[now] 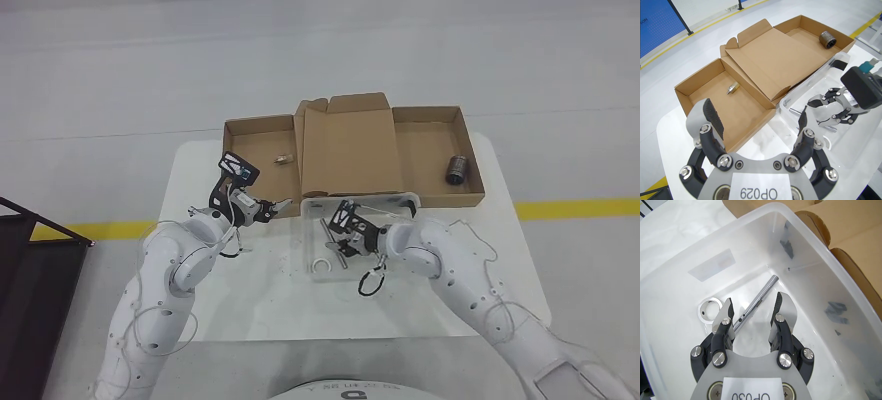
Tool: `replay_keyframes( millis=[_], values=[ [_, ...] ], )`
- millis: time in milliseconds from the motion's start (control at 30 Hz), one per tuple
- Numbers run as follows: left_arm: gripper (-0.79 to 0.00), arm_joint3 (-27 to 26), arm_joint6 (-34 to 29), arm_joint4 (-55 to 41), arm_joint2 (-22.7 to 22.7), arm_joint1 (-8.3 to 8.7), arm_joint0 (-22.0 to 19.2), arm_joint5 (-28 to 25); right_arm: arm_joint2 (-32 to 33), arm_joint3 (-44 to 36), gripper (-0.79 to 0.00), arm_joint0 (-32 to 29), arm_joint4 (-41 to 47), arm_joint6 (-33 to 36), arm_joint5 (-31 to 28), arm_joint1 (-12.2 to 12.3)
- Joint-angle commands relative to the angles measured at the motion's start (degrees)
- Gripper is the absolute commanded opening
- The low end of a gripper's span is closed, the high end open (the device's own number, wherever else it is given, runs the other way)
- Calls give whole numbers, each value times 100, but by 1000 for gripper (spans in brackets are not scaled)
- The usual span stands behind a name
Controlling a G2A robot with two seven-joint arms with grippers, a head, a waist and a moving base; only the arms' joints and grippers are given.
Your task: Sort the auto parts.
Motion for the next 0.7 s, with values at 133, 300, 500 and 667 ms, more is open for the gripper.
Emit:
replay_keyframes(
  millis=[133,300,500,667],
  values=[
    [0,0,0,0,0,0,0,0,-187,-236,-157,-69,-697,378,527,-18],
    [0,0,0,0,0,0,0,0,-321,-311,-172,-7,-803,529,678,-67],
    [0,0,0,0,0,0,0,0,-455,-207,-225,128,-720,660,647,-134],
    [0,0,0,0,0,0,0,0,-681,-25,-265,281,-741,813,724,-226]
  ],
)
